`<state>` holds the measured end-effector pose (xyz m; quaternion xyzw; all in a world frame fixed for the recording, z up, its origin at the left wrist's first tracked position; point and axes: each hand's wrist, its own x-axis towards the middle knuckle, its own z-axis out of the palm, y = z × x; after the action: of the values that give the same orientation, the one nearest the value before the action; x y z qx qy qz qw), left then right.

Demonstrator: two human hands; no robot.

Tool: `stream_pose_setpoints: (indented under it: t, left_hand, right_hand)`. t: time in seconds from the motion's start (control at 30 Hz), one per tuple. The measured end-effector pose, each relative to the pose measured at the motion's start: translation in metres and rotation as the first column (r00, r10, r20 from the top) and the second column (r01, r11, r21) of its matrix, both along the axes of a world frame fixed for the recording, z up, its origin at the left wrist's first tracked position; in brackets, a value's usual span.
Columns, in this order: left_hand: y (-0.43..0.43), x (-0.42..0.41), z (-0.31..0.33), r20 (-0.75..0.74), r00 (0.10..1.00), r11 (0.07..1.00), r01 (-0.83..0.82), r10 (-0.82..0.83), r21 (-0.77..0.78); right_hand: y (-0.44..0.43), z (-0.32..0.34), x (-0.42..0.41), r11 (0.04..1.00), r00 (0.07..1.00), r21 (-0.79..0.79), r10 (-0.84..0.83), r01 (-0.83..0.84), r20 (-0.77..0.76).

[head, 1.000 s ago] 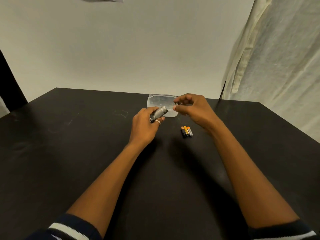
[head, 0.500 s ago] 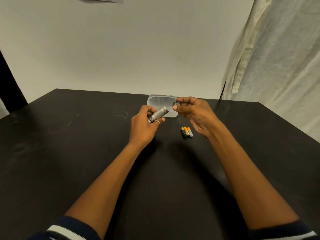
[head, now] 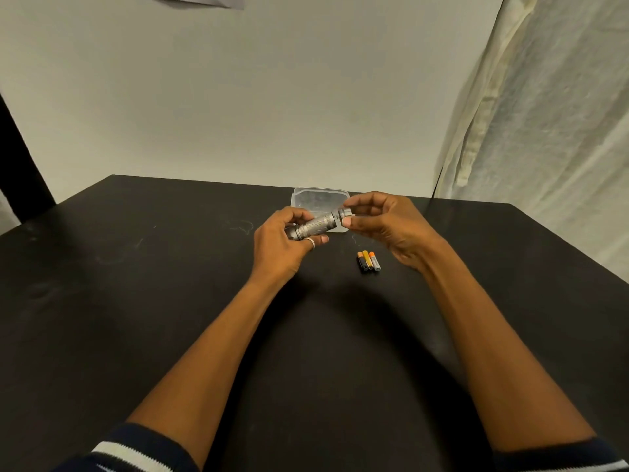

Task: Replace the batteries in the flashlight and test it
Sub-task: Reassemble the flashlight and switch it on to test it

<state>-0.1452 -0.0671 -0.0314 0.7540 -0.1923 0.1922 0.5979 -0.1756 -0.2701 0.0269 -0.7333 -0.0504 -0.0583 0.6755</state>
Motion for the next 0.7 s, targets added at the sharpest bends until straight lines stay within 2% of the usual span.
stream_pose_setpoints:
  t: [0.23, 0.7]
  left_hand:
    - [-0.0014, -0.0035, 0.002, 0.001, 1.0, 1.0, 0.001, -0.001, 0.021]
    - [-0.0014, -0.0066, 0.0036, -0.01, 1.0, 0.999, -0.001, 0.001, 0.032]
  right_hand:
    - [-0.0017, -0.0065, 0.0046, 0.992, 0.999, -0.126, 0.02, -0.016, 0.03]
    - [-0.003, -0.0069, 0.0032, 0.985, 0.999, -0.17, 0.029, -0.023, 0.035]
